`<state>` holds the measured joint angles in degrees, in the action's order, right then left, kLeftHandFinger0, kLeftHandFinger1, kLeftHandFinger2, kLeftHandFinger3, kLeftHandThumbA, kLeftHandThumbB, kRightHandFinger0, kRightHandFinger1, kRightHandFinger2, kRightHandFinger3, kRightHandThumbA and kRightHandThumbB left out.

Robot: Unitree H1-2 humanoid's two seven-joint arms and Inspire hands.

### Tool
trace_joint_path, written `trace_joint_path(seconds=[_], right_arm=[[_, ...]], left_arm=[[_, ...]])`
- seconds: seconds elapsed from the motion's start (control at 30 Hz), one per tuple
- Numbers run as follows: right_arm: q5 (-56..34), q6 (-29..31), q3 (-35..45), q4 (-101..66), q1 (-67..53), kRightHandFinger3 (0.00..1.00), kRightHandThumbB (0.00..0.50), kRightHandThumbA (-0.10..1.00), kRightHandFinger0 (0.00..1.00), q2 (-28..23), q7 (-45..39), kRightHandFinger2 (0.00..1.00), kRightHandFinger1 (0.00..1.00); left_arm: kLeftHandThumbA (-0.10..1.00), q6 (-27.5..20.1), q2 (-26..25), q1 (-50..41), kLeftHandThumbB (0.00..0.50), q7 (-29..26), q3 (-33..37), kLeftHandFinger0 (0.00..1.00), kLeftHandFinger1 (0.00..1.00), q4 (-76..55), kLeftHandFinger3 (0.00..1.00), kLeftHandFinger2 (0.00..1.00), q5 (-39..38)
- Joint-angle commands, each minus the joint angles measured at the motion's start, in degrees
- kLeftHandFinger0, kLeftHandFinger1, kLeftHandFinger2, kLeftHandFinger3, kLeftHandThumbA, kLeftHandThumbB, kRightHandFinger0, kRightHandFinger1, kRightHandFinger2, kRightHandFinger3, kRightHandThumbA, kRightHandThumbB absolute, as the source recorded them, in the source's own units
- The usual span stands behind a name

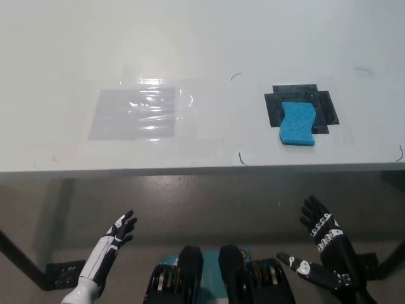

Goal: A soft sponge is kept on the balc marked spot on the table infront of the robot and it uses its right hand fist to press down on it and drrags it across the table in a back and forth manner twice to clean it

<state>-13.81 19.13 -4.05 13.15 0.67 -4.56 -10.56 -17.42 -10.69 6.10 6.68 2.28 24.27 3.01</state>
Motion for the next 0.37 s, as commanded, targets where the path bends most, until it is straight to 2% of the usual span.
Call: trace_joint_path(seconds=[0.0, 0.33], right_arm=[[1.1, 0.8, 0.2, -1.4, 1.2, 1.0, 0.165, 1.0, 1.0, -0.6, -1.3, 1.0, 1.0], [1.9, 0.1, -0.1, -1.7, 1.4, 1.0, 0.111, 1.0, 1.0, -1.0, -1.7, 1.0, 1.0]], left_arm=[[1.0, -1.2, -0.7, 0.9, 0.493, 0.1, -0.1, 1.0, 1.0, -1.5, 1.0, 1.0, 0.2], [1.0, -0.9, -0.7, 0.9, 0.489, -0.1, -0.1, 1.0, 1.0, -1.6, 1.0, 1.0, 0.5]])
